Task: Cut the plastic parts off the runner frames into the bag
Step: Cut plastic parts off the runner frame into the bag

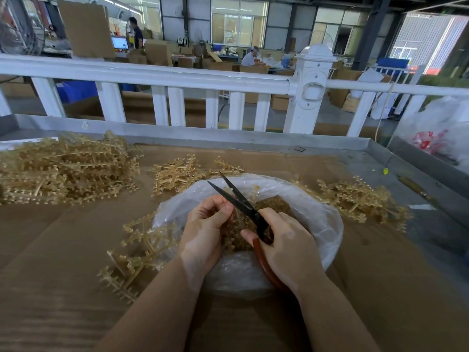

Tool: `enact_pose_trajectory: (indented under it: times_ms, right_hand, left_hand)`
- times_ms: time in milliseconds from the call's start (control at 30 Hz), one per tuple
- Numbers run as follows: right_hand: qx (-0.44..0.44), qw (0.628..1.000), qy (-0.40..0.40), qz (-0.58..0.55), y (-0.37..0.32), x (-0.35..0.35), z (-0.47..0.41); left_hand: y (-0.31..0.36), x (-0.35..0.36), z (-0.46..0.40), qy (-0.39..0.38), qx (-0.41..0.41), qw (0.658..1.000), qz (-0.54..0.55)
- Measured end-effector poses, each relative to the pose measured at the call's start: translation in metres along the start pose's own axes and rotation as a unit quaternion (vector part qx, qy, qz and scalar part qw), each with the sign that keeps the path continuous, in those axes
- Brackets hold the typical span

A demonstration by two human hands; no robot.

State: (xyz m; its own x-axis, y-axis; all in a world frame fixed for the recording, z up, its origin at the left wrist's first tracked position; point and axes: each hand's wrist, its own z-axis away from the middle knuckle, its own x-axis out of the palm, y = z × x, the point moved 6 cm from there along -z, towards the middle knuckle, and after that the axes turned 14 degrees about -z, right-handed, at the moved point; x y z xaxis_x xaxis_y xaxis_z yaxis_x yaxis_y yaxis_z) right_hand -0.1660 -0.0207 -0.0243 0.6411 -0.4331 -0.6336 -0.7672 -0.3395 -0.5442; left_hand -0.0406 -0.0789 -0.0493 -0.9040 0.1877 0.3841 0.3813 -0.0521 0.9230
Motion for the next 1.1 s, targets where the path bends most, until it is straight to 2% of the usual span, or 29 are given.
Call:
enact_pose_trajectory:
  times_ms: [533, 1100]
  right_hand:
    - [-0.006, 1.000, -0.017, 0.006, -0.0010, 0.0002, -0.0011]
    - [-0.014, 1.000, 0.008, -0.006, -0.0010, -0.0010, -0.0011]
  left_hand:
    - [0.0045, 0.0028, 0.0023, -0.014, 0.023, 0.999, -0.039]
    - [0.0034, 0.0014, 0.0012, -0.013, 0.028, 0.998, -0.050]
